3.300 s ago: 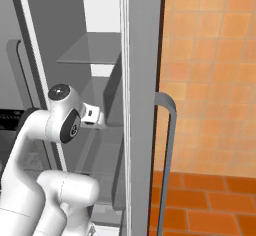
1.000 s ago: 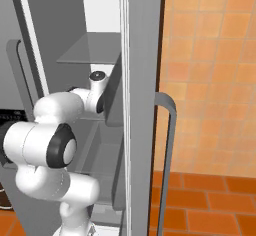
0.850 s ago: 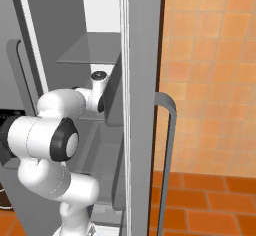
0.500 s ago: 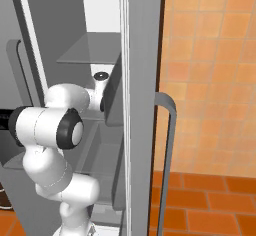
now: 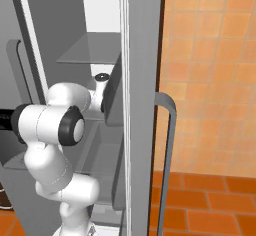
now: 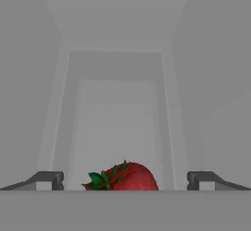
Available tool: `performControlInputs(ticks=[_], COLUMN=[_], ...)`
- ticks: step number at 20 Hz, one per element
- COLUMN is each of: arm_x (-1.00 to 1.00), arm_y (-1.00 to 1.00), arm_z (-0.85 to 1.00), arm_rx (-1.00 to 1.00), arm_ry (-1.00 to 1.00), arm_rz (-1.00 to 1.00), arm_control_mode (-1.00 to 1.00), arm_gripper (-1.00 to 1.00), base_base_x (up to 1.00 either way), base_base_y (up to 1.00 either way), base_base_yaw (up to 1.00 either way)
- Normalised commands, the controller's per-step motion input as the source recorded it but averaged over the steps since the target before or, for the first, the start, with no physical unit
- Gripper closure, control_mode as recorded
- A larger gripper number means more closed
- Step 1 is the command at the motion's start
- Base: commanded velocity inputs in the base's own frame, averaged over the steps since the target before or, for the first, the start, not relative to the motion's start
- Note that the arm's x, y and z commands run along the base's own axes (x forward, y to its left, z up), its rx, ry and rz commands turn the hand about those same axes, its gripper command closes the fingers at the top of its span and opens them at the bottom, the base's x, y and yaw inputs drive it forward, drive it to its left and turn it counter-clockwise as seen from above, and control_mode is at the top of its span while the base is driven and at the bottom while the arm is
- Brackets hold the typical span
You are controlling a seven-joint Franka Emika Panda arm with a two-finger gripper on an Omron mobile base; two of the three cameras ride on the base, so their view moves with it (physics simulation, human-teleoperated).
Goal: Take the strawberry from the fridge and place it on top of the pancake, located on the dining counter.
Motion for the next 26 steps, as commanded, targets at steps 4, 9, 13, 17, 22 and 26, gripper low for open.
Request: performControlInputs(ticks=[4,9,13,17,22,26], arm_x=[0.00,-0.11,-0.47,-0.65,-0.84,-0.78], arm_y=[0.00,0.00,0.00,-0.03,0.00,0.00], arm_z=[-0.23,-0.15,-0.01,0.09,0.45,0.79], arm_rx=[0.00,0.00,0.00,0.01,0.02,0.00], arm_ry=[0.04,0.01,0.00,0.00,-0.02,0.00], arm_rz=[0.00,0.00,-0.02,-0.03,0.00,0.00], arm_control_mode=[-1.00,-1.00,-1.00,-1.00,-1.00,-1.00], arm_gripper=[1.00,1.00,1.00,1.00,1.00,1.00], base_base_x=[0.00,0.00,0.00,0.00,0.00,0.00], base_base_y=[0.00,0.00,0.00,0.00,0.00,0.00], base_base_yaw=[0.00,0.00,0.00,0.00,0.00,0.00])
